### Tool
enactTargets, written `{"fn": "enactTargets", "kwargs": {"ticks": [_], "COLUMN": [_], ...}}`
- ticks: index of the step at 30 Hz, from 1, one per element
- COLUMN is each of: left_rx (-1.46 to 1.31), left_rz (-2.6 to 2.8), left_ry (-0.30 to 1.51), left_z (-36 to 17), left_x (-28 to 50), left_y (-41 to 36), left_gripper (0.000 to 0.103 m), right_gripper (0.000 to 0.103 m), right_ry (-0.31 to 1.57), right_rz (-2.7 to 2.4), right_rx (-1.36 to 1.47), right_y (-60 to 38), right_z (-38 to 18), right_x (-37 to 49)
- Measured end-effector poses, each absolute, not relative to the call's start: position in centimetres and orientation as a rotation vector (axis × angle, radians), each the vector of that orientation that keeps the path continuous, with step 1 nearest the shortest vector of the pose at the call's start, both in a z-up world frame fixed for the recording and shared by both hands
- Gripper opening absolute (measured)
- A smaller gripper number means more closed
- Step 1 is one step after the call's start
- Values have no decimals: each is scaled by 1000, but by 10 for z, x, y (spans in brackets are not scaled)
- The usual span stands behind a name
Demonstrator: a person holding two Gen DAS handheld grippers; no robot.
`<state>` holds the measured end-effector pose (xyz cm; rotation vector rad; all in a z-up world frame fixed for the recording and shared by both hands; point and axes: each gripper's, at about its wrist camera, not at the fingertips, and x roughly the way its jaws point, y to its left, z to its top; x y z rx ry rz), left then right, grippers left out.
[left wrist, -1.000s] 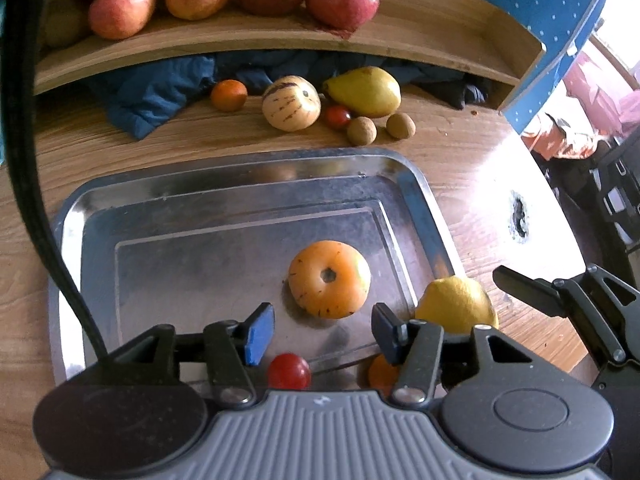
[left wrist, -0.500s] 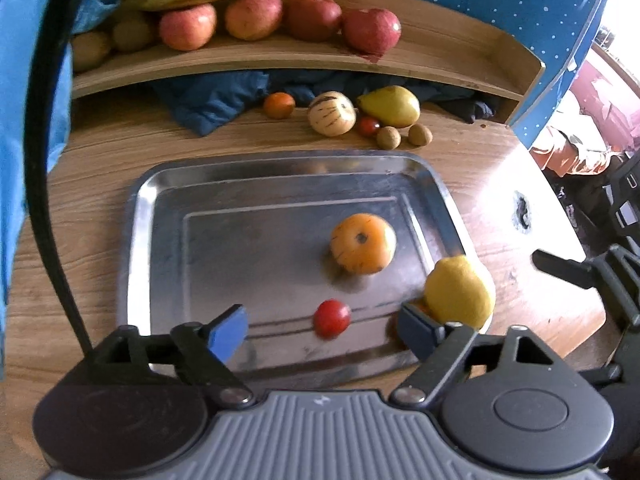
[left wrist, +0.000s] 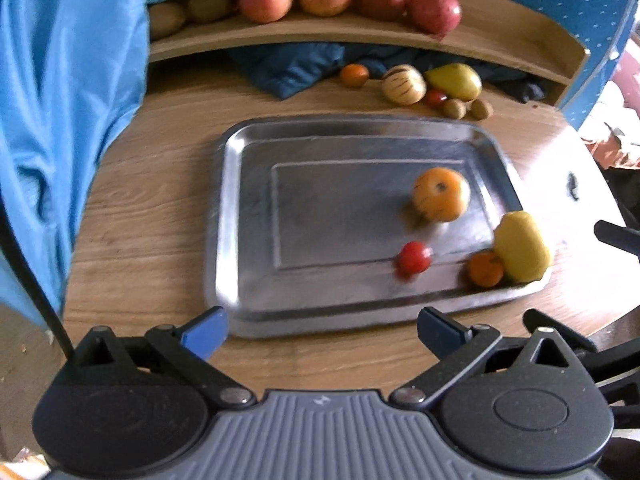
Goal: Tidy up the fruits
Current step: 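Lift both tools from the tray and reach toward the fruits by the shelf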
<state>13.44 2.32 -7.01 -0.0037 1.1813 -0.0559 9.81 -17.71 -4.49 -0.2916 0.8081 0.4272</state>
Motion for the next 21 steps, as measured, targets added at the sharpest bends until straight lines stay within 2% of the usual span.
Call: {"fn": "enactTargets", "kwargs": {"ticks": [21], "left_rx": [81], "left_rz": [-9], "left_ry": [1233], "left_z": [-73], "left_x": [163], "left_y": [26], "left_gripper": [103], "right_gripper": [102], "right_ry": [824], "right_rz": [453], "right_rx": [-251], "right_y": [-171], "right_z": [-50], "right_x": [116]}}
